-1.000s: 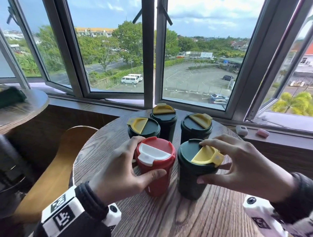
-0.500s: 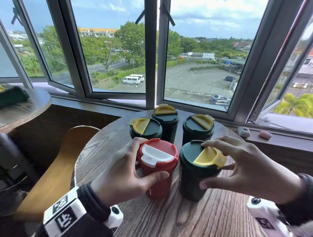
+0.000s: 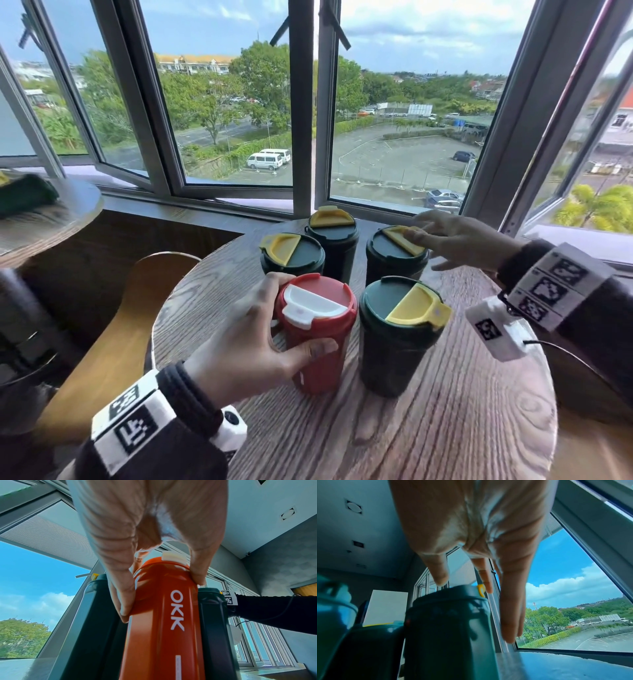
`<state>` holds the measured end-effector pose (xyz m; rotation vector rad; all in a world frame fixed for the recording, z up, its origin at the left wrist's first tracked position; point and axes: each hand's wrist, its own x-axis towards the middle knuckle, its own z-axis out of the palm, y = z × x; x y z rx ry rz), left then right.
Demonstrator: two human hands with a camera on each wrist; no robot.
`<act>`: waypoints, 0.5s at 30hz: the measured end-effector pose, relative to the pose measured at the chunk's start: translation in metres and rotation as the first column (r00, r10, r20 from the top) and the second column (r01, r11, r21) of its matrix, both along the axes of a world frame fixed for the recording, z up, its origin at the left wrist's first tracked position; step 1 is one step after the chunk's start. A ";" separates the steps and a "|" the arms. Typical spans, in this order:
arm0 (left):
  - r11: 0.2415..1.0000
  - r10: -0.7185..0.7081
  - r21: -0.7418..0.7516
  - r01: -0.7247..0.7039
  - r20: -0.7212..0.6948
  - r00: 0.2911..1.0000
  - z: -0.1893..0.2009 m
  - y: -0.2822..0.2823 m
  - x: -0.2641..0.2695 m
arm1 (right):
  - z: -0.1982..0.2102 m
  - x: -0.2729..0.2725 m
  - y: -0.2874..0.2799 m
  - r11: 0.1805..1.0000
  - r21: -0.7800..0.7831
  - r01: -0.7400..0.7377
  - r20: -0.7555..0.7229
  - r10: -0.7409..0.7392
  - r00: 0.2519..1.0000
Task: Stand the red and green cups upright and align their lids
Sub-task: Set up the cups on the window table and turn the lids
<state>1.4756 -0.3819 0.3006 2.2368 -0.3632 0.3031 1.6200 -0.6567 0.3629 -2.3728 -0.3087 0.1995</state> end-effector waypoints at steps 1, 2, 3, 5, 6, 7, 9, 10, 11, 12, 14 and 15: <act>1.000 0.003 0.005 -0.003 0.004 1.000 0.000 0.000 0.000 | -0.001 0.002 0.004 1.000 0.015 -0.011 -0.020 0.012 1.000; 1.000 0.004 0.007 -0.004 0.007 1.000 -0.001 0.000 0.000 | -0.003 0.003 0.007 0.999 0.029 -0.021 -0.034 0.022 0.999; 1.000 0.004 0.007 -0.004 0.007 1.000 -0.001 0.000 0.000 | -0.005 0.004 0.010 0.999 0.040 -0.027 -0.045 0.028 0.999; 1.000 0.003 -0.004 -0.003 0.000 1.000 -0.001 0.000 0.000 | -0.008 0.005 0.014 0.999 0.040 -0.026 -0.030 0.027 0.999; 1.000 0.004 -0.011 -0.004 -0.002 1.000 -0.001 0.000 0.001 | -0.009 0.006 0.015 0.999 0.027 -0.024 -0.004 0.024 1.000; 1.000 0.008 -0.011 -0.008 0.001 1.000 -0.002 0.000 0.001 | -0.009 0.006 0.015 1.000 0.008 -0.023 0.024 0.023 0.999; 1.000 0.017 -0.001 -0.017 0.005 1.000 -0.001 0.000 0.001 | -0.010 0.005 0.014 0.999 -0.024 -0.026 0.069 0.027 0.997; 1.000 0.016 -0.002 -0.016 0.005 1.000 -0.001 0.000 0.001 | -0.010 0.004 0.014 0.999 -0.031 -0.028 0.083 0.030 0.996; 1.000 0.014 -0.005 -0.014 0.006 1.000 -0.001 0.000 0.001 | -0.011 0.004 0.014 0.999 -0.032 -0.029 0.092 0.032 0.995; 1.000 0.013 -0.005 -0.013 0.008 1.000 -0.002 0.000 0.001 | -0.011 0.004 0.015 0.999 -0.031 -0.032 0.097 0.035 0.995; 1.000 0.011 0.001 -0.012 0.013 1.000 -0.002 0.000 0.001 | -0.010 0.003 0.016 0.999 -0.030 -0.039 0.096 0.042 0.995; 1.000 0.013 0.003 -0.013 0.012 1.000 -0.002 0.000 0.001 | -0.010 0.004 0.017 0.999 -0.030 -0.040 0.093 0.042 0.995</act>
